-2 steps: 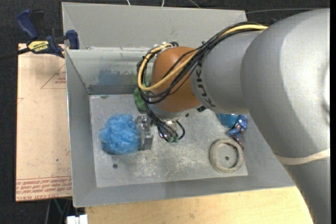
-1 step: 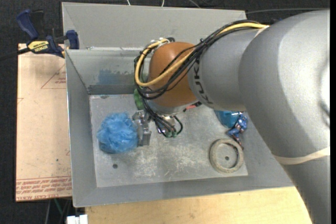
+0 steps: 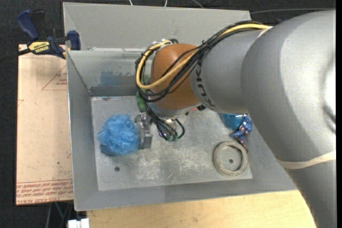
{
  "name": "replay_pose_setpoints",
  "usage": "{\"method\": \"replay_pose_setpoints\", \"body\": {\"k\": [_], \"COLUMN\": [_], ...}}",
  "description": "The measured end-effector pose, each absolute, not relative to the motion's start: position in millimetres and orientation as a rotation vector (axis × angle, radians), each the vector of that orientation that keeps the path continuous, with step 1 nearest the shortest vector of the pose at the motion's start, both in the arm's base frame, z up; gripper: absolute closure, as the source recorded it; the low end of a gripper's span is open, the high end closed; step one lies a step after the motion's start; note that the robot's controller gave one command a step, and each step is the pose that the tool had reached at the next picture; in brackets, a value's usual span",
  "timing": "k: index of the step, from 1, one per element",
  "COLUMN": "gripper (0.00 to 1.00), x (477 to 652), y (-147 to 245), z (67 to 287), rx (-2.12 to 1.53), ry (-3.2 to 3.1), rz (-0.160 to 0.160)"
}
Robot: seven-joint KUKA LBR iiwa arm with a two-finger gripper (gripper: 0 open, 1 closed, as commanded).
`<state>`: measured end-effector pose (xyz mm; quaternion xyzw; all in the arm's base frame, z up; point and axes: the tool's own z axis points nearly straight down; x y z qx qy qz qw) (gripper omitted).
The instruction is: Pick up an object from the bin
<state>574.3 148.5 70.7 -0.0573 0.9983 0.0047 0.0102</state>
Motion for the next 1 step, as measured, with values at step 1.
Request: {"method": "replay_pose_setpoints", "body": {"k": [1], "gripper": [1.0], "x": [525.0], "y": [199.9], "z": [70.9], "rx": [-0.26], "ry": [3.111], "rz": [0.017]}}
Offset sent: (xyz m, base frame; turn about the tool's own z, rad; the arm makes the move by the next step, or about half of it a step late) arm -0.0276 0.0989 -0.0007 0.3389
